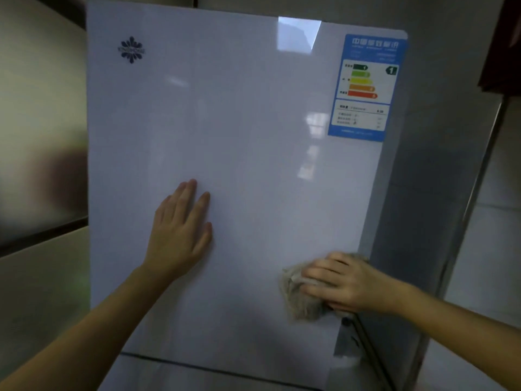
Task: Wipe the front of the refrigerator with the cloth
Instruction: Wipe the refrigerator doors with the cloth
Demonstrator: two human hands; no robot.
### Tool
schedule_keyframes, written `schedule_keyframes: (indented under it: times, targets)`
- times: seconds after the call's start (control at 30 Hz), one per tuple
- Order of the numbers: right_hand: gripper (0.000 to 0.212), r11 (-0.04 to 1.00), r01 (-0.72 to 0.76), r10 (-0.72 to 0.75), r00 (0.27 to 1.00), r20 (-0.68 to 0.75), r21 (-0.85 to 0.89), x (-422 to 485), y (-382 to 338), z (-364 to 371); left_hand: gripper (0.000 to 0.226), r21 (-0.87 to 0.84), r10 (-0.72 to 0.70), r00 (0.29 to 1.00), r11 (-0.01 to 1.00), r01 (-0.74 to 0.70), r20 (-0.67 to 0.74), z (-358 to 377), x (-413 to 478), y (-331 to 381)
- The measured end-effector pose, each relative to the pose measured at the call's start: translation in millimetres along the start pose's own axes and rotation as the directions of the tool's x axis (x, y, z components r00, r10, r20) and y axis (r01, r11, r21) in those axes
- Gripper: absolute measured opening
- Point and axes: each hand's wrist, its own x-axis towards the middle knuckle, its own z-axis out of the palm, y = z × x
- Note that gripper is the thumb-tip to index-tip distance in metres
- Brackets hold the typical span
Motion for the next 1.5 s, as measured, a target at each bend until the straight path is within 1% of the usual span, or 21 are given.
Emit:
schedule_keyframes:
  times: [0.1, 0.17, 0.27, 0.33, 0.37, 0.43, 0.5, 0.57, 0.63, 0.7, 0.77, 0.83, 0.93, 1.0, 1.03, 1.1, 1.17, 1.27, 1.37, 1.43, 1.5]
  targets:
    - [0.038, 0.994, -0.095, 0.088, 0.990, -0.108, -0.055, -1, 30, -15, 0.060, 0.017, 0.003, 1.000, 1.000, -0.003, -0.004, 2, 0, 0]
    - [0.046, 0.963, -0.249, 0.228, 0.955, -0.189, -0.099, 6, 67, -35, 0.061, 0.017, -0.002, 1.000, 1.000, 0.002, 0.002, 4, -1, -1]
    - [0.053, 0.839, -0.543, 0.501, 0.802, -0.327, -0.045, 28, 113, -70, 0.061, 0.012, -0.014, 1.000, 1.000, 0.014, -0.005, 6, -2, 1]
    - [0.051, 0.768, -0.641, 0.595, 0.712, -0.374, 0.001, 43, 126, -81, 0.061, 0.009, -0.015, 1.000, 1.000, 0.015, -0.013, 6, -2, 2]
    - [0.051, 0.755, -0.655, 0.610, 0.696, -0.378, 0.012, 49, 126, -80, 0.060, 0.009, -0.012, 1.000, 1.000, 0.012, -0.016, 6, -3, 1]
    - [0.053, 0.773, -0.634, 0.596, 0.722, -0.352, 0.006, 57, 115, -67, 0.059, 0.012, -0.002, 1.000, 1.000, 0.002, -0.014, 5, -3, -2]
    - [0.057, 0.841, -0.541, 0.506, 0.803, -0.314, -0.028, 61, 91, -45, 0.058, 0.015, 0.016, 1.000, 1.000, -0.016, -0.007, 5, -3, -7]
    - [0.055, 0.936, -0.349, 0.327, 0.909, -0.258, -0.043, 64, 55, -17, 0.057, 0.020, 0.048, 0.999, 0.999, -0.048, 0.001, 3, -4, -13]
    - [0.041, 0.993, -0.113, 0.106, 0.978, -0.179, -0.034, 70, 22, 3, 0.057, 0.033, 0.093, 0.995, 0.995, -0.094, 0.019, 1, -6, -21]
    - [0.033, 1.000, 0.021, -0.023, 0.991, -0.132, -0.022, 78, 12, 8, 0.057, 0.050, 0.128, 0.991, 0.990, -0.130, 0.044, -1, -8, -31]
    - [0.035, 0.999, -0.026, 0.018, 0.984, -0.177, -0.044, 92, 32, 0, 0.057, 0.061, 0.119, 0.991, 0.991, -0.122, 0.054, -3, -12, -43]
    - [0.044, 0.973, -0.223, 0.198, 0.942, -0.273, -0.065, 109, 69, -19, 0.057, 0.068, 0.067, 0.997, 0.995, -0.070, 0.045, -4, -16, -55]
    - [0.049, 0.843, -0.538, 0.492, 0.758, -0.429, 0.016, 138, 120, -53, 0.056, 0.070, -0.042, 0.999, 0.997, 0.042, 0.004, -8, -20, -74]
    - [0.049, 0.777, -0.626, 0.579, 0.664, -0.473, 0.073, 155, 134, -65, 0.057, 0.071, -0.095, 0.996, 0.993, 0.095, -0.004, -10, -23, -86]
    - [0.049, 0.765, -0.639, 0.592, 0.649, -0.478, 0.080, 161, 133, -65, 0.058, 0.069, -0.112, 0.994, 0.991, 0.112, -0.003, -10, -24, -91]
    - [0.051, 0.781, -0.622, 0.574, 0.682, -0.453, 0.052, 167, 119, -53, 0.059, 0.063, -0.132, 0.991, 0.989, 0.132, -0.002, -10, -28, -100]
    - [0.052, 0.851, -0.525, 0.487, 0.772, -0.408, 0.021, 169, 89, -27, 0.059, 0.054, -0.132, 0.991, 0.990, 0.132, -0.007, -8, -32, -105]
    - [0.044, 0.975, -0.221, 0.214, 0.938, -0.272, 0.002, 166, 26, 19, 0.059, 0.035, -0.131, 0.991, 0.991, 0.132, -0.010, -7, -36, -107]
    - [0.031, 0.999, 0.032, -0.027, 0.990, -0.138, 0.031, 168, -11, 38, 0.058, 0.013, -0.122, 0.993, 0.992, 0.122, -0.003, -9, -35, -112]
    - [0.035, 0.999, 0.028, -0.025, 0.988, -0.152, 0.017, 178, 3, 32, 0.057, 0.013, -0.094, 0.996, 0.996, 0.094, -0.001, -10, -35, -117]
    - [0.039, 0.994, -0.096, 0.084, 0.971, -0.225, -0.043, 194, 39, 16, 0.056, 0.021, -0.067, 0.998, 0.998, 0.067, 0.001, -10, -35, -123]
